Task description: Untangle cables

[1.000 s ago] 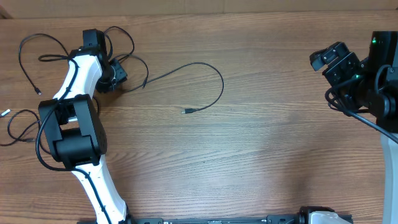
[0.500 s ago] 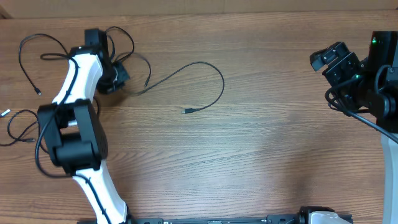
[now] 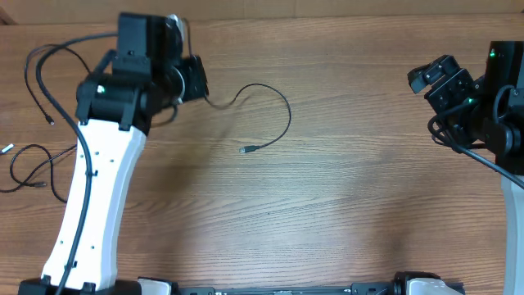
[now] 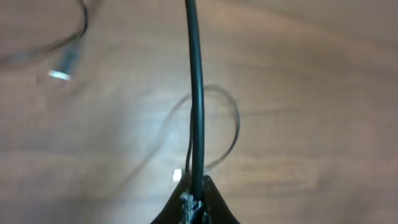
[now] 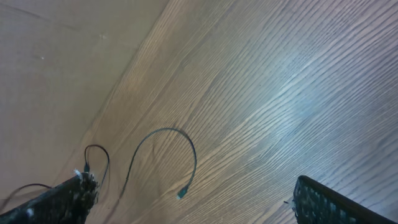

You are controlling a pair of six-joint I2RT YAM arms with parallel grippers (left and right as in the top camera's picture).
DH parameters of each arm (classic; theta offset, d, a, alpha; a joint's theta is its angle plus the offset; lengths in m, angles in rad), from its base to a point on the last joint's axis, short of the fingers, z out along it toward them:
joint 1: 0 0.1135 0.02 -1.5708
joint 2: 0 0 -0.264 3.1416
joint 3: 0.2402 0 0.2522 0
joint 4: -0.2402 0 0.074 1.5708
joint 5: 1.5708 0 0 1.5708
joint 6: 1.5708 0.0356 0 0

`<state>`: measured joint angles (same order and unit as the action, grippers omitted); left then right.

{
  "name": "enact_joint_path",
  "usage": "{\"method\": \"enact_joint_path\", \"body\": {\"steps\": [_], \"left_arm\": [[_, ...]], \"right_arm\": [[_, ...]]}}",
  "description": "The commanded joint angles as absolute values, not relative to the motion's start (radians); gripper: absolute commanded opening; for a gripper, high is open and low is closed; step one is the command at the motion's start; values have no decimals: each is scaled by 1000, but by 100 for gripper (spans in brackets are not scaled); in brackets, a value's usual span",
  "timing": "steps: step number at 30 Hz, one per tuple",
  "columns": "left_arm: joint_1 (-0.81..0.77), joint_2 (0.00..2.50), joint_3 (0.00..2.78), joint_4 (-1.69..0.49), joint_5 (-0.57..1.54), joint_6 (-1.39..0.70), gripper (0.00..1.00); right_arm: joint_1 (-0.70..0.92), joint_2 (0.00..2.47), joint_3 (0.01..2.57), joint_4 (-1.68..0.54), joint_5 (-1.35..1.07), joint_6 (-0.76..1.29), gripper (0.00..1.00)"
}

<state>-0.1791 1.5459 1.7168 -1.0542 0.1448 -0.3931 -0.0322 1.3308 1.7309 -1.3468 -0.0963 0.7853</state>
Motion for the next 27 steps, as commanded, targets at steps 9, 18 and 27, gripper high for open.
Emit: {"method": "enact_joint_path", "body": {"steps": [9,18,27], "left_arm": [[-211,1531,1715,-1359,78,-450,4],[-211,1531,1661,-1433,235,-382,4],[-211,1531,1460,-1340,295,-512,4]], "right_arm": [[-35,1327,1734,-1341,-86,780,100],[-35,1327,1734,-1341,-86,780,100],[-35,1327,1734,-1341,-86,780,100]]}}
